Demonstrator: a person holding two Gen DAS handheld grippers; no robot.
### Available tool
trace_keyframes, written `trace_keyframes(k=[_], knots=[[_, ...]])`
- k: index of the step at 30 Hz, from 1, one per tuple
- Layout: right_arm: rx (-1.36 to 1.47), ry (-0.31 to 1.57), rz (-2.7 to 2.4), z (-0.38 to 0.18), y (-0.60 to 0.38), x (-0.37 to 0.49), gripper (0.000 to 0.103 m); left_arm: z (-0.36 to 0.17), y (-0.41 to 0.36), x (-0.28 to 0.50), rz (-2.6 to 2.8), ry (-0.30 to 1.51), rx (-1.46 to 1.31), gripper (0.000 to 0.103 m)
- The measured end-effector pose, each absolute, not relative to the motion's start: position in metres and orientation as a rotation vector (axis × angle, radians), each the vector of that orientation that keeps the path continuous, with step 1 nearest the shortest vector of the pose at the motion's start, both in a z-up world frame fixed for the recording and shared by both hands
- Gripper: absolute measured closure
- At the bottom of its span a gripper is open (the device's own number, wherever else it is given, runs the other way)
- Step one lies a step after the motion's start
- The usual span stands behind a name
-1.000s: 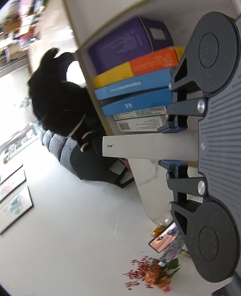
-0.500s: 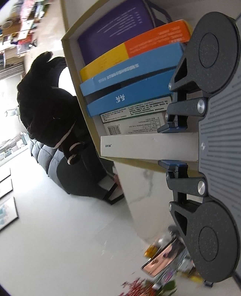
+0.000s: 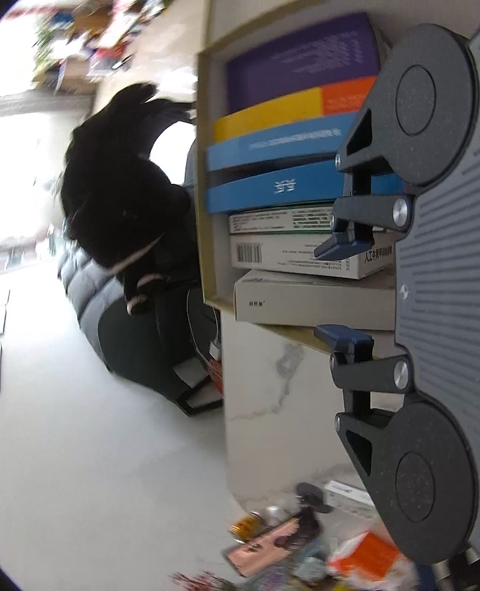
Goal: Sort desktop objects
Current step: 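Lower the long white box upright into the beige box with the right tool, then open the right tool and lift it out of the beige box, then move the right tool over the table to the teal-white bear-print box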
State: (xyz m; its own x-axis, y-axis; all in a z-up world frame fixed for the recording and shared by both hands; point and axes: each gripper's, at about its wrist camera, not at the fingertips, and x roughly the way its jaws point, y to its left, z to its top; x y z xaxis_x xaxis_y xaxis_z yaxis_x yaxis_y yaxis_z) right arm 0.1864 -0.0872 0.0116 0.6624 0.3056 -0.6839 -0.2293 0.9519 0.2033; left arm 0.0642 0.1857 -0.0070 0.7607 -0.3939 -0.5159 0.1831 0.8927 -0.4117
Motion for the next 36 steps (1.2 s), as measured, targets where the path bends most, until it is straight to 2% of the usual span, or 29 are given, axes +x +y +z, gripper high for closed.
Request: trace_keyframes(k=[8, 11, 15, 34, 36], knots=[[-0.281, 0.641, 0.41, 0.023, -0.07, 0.164, 0.064, -0.014, 0.189, 0.065, -0.311, 0.65, -0.373, 0.029], [-0.281, 0.619, 0.405, 0.025, -0.069, 0.174, 0.081, -0.014, 0.187, 0.065, -0.314, 0.649, -0.376, 0.029], [-0.291, 0.605, 0.417, 0.022, -0.061, 0.191, 0.09, -0.015, 0.187, 0.065, -0.307, 0.657, -0.372, 0.029], [-0.236, 0.714, 0.408, -0.016, -0.055, 0.256, 0.092, -0.022, 0.192, 0.071, -0.259, 0.692, -0.375, 0.029], [-0.237, 0.723, 0.424, -0.012, -0.057, 0.251, 0.086, -0.022, 0.194, 0.07, -0.261, 0.69, -0.373, 0.027]])
